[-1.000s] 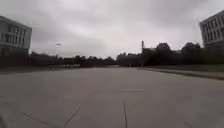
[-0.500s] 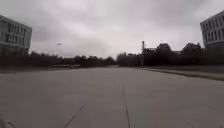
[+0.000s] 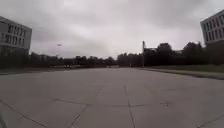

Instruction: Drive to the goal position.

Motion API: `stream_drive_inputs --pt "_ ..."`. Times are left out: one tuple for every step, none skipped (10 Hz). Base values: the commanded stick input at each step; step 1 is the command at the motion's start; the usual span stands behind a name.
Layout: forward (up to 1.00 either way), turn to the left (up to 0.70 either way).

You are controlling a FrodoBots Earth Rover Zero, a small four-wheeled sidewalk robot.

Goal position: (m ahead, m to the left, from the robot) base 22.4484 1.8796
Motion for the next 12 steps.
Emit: stream_drive_inputs --pt "0.0 0.0" --pt "0.0 0.0" --pt "0.25 0.0" --pt "0.59 0.0" --pt "0.67 0.0" --pt "0.7 0.0" --pt "0.7 0.0" --pt "0.7 0.0" --pt "0.7 0.0" --pt "0.7 0.0" --pt "0.7 0.0" --pt "0.7 0.0"
